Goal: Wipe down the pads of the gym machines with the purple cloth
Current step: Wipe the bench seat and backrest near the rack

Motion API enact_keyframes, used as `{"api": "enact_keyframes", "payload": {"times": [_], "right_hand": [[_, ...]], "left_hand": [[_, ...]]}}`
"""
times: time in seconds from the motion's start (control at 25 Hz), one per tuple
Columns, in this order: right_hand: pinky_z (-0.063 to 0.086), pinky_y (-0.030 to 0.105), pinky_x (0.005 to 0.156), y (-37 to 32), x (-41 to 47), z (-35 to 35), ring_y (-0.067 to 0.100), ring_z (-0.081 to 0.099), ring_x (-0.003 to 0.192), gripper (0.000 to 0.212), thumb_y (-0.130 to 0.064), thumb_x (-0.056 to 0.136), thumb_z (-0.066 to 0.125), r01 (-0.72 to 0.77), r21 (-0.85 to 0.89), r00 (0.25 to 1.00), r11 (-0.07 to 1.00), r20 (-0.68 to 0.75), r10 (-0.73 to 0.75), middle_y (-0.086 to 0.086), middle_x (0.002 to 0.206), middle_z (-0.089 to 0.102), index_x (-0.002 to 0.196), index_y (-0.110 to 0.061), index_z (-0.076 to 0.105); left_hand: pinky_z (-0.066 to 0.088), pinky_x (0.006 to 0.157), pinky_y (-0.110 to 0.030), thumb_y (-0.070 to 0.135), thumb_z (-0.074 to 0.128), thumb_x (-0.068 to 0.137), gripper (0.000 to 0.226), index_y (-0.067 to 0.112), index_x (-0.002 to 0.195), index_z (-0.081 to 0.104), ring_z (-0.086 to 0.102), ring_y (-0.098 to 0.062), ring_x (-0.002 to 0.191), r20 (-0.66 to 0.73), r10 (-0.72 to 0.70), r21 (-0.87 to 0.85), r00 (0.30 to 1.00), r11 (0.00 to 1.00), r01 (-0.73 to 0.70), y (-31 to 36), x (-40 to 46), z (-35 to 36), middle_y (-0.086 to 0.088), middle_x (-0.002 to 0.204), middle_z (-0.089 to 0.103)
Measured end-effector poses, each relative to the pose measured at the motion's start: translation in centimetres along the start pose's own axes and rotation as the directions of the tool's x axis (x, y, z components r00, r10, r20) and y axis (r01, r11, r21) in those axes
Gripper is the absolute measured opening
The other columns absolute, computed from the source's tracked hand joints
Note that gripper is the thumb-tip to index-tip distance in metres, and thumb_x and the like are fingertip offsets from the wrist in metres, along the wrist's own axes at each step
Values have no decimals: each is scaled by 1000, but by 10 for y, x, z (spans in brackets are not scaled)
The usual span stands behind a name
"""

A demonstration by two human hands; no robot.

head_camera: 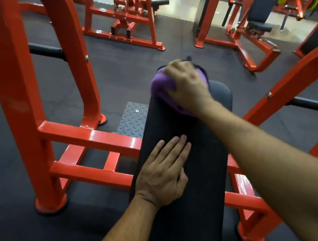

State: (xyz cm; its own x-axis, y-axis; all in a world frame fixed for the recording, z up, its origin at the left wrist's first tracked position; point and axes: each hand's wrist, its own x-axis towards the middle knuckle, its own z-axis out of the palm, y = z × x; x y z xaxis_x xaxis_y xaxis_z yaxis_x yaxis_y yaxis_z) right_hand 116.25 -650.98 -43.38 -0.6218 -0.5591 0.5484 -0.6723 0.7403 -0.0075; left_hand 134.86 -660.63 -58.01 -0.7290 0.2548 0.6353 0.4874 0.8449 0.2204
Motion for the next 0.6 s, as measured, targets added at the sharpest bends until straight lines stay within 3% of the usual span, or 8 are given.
{"api": "enact_keyframes", "payload": {"times": [0.12,0.2,0.32,0.44,0.52,0.6], "right_hand": [[47,35,83,41,22,-27,31,60,99,35,-32,81,60,-271,164,962,949,72,262,10,105,64,109,-12,67],[41,27,83,42,43,-39,22,60,100,34,-32,88,66,-304,190,933,933,254,253,3,108,64,120,-21,63],[40,31,84,19,85,-35,18,57,99,32,-42,94,65,-190,85,820,978,562,110,-3,112,63,124,-33,61],[43,28,75,-11,113,-19,13,61,91,22,-43,92,63,-113,57,684,992,729,36,-7,107,70,112,-34,69],[46,29,72,-35,120,-8,11,64,85,16,-47,83,64,48,-19,601,999,799,-14,-7,97,73,93,-38,71],[51,31,71,-63,115,9,11,64,76,23,-58,71,64,258,-90,486,962,873,-49,-11,84,72,82,-39,71]], "left_hand": [[30,124,-45,22,55,87,69,11,154,47,28,-17,155,-20,21,-12,1000,1000,-21,3,0,-1,-5,165,36],[28,125,-43,22,55,87,69,11,155,45,26,-18,156,-29,26,-3,999,1000,-26,-2,-2,1,-6,166,35],[28,126,-43,22,53,89,68,10,156,44,24,-18,157,-34,19,6,999,1000,-18,-5,-6,4,-7,166,33],[29,125,-43,23,53,90,67,10,156,43,23,-18,157,-25,22,-9,999,1000,-23,-3,-7,2,-7,167,32],[28,125,-43,24,53,91,67,11,156,43,22,-18,157,-22,24,-10,999,1000,-24,-3,-6,2,-7,167,31],[27,126,-43,24,52,91,67,11,156,43,21,-18,158,-20,18,-4,1000,1000,-18,-4,-4,2,-7,167,31]]}}
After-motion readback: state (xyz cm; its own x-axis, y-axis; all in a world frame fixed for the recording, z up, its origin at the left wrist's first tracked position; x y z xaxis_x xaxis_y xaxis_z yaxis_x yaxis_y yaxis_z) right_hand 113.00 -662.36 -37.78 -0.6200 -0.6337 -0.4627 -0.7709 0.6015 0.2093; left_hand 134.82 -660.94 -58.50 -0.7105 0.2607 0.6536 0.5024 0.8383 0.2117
